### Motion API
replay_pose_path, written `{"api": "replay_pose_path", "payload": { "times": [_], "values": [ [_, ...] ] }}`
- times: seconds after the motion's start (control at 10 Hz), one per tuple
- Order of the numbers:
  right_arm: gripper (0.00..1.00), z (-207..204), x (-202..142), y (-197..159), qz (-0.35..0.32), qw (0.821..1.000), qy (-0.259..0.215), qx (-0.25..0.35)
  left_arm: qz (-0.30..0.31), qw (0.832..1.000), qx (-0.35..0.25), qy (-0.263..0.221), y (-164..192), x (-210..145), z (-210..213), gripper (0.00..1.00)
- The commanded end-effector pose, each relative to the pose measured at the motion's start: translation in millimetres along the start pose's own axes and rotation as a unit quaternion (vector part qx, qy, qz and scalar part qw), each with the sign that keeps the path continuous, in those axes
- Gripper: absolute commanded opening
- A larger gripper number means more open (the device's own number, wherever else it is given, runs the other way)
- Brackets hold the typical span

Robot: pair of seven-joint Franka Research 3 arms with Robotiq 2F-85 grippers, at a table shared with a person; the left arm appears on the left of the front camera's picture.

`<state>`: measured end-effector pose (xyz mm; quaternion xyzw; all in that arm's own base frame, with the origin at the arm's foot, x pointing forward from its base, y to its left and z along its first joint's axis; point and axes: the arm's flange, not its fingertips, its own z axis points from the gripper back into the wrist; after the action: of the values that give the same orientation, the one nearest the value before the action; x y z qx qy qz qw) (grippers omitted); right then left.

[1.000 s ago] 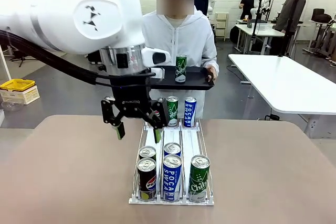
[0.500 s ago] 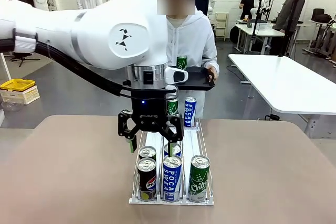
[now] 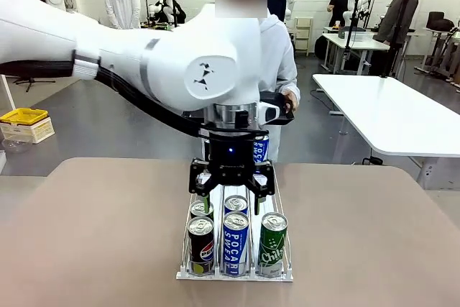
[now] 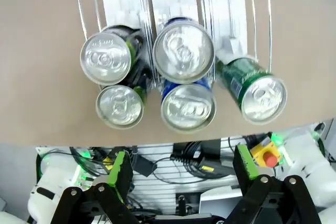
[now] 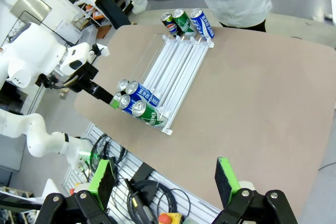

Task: Retrieve and hand over the desired beverage to the person.
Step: Pick up another can of the same type that the person held from the Automatic Can Dispenser.

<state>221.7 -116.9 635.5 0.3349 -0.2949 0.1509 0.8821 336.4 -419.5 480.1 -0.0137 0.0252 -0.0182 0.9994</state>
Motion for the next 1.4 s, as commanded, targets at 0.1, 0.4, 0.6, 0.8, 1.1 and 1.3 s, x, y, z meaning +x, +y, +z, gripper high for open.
{"api": "replay_pose_path", "payload": {
  "times": [0.1, 0.4, 0.6, 0.8, 1.1, 1.3],
  "values": [
    [1.00, -0.2, 0.9, -1.8, 0.007, 1.000, -0.002, 0.011, 0.025, 0.998, 0.014, -0.050, -16.6, 3.8, -10.8, 1.00],
    [1.00, -0.2, 0.9, -1.8, 0.007, 1.000, -0.002, 0.011, 0.014, 0.998, 0.020, -0.059, -16.1, 0.5, -21.6, 1.00],
    [1.00, -0.2, 0.9, -1.8, 0.007, 1.000, -0.002, 0.011, -0.013, 0.996, 0.015, -0.082, -15.0, -9.5, -26.1, 1.00],
    [1.00, -0.2, 0.9, -1.8, 0.007, 1.000, -0.002, 0.011, -0.027, 0.995, 0.017, -0.092, -15.1, -15.4, -30.9, 1.00],
    [1.00, -0.2, 0.9, -1.8, 0.007, 1.000, -0.002, 0.011, -0.029, 0.995, 0.021, -0.093, -9.3, -15.1, -37.1, 1.00],
    [1.00, -0.2, 0.9, -1.8, 0.007, 1.000, -0.002, 0.011, -0.025, 0.995, 0.017, -0.097, -2.3, -13.6, -34.3, 1.00]
  ]
}}
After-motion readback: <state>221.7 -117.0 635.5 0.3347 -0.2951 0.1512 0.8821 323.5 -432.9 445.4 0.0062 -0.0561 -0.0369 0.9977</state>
